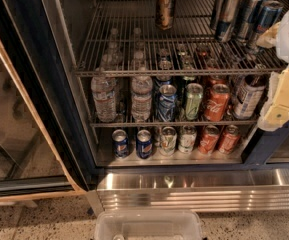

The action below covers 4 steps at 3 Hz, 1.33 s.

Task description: Pick redbull can from top shelf of fridge

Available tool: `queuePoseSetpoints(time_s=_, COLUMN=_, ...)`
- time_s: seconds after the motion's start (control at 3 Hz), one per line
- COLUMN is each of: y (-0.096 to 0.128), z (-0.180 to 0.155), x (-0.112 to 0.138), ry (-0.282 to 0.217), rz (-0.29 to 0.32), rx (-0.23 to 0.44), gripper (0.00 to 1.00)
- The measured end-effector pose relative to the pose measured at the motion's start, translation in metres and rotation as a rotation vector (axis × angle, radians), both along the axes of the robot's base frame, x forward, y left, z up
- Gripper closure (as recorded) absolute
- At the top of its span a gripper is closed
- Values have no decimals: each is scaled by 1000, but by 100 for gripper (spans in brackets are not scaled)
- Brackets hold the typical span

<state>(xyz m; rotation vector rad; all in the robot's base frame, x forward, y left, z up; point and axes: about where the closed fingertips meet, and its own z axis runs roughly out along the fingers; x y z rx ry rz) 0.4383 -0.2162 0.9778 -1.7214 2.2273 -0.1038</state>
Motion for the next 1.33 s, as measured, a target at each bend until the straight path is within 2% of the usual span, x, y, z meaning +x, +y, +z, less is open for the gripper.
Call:
queuePoseSetpoints(time_s=0.33, y=0, z=0, x=0, ry=0, rz=0, rx=0, gripper=0)
queuePoseSetpoints(time_s=0.67, y=2, z=-5, x=9, ry=-50, rz=-18, rx=61, gripper=0)
queuePoseSetpoints(time_s=1.0, y=4, z=-5, x=43, ry=-161, rz=-23, rx=179, gripper=0)
queuePoseSetpoints(time_s=1.33, y=7, z=1, x=49, ry=-197, rz=-26, rx=191, gripper=0)
